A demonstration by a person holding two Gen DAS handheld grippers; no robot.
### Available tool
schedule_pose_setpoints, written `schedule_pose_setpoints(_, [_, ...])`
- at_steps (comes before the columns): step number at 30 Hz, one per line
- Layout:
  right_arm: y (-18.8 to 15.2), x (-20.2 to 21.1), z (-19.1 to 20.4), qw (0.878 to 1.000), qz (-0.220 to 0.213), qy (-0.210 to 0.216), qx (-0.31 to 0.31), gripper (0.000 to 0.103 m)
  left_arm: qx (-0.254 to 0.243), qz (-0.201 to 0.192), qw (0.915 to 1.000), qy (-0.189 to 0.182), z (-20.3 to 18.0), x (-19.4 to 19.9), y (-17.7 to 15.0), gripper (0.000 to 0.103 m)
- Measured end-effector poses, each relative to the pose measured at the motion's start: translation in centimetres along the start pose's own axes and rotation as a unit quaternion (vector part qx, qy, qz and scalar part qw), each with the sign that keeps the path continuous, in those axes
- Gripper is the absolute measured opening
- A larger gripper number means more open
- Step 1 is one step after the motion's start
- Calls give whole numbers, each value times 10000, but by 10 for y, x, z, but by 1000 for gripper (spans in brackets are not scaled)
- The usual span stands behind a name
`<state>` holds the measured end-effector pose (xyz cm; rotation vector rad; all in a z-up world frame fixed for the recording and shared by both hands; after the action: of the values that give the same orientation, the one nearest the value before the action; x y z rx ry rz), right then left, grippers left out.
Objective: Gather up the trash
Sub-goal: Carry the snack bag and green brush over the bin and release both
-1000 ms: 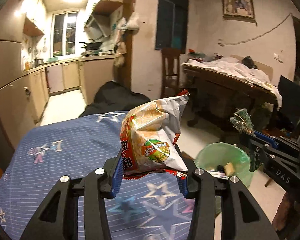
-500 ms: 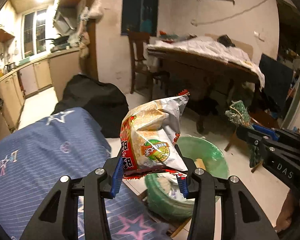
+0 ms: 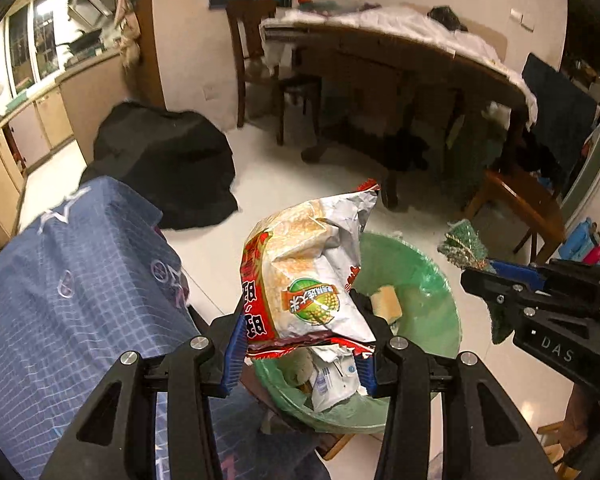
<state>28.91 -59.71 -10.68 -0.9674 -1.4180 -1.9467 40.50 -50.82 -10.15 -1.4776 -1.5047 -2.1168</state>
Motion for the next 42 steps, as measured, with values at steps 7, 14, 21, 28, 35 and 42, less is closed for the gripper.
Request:
schedule_pose_setpoints(7, [-3,-16,-11,9998,198,16,-84,18,-81,355,9993,91,1,-40,-13,46])
schedule_pose_setpoints(14, [-3,-25,-24,9996,246,24,-149,18,-84,421,9990,121,2,-59,-14,46])
schedule_pose_setpoints(21, [-4,-27,-24,9996,237,44,-140,18,-81,420,9990,121,0,-60,-13,46])
schedule_pose_setpoints(28, [-3,-27,-24,9996,226,30,-151,18,-55,420,9990,128,4,-61,-14,46])
schedule_pose_setpoints(35, [-2,-29,-24,9996,225,55,-136,18,-67,436,9989,138,4,-62,-14,46])
schedule_pose_setpoints(42, [-1,-27,-27,9997,164,80,-149,29,-105,478,9986,180,4,-64,-15,62])
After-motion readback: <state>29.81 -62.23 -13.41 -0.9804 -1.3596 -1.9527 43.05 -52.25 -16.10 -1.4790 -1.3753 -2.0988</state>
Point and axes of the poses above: each gripper's, at about its wrist camera, not at the fingertips, and x roughly against the way its jaws point, z to its left, y to its top, the point moved 3 cm from there along -x, roughly the way its jaws point, and after that the axes turned 4 degrees about y, right-handed, at the moved point
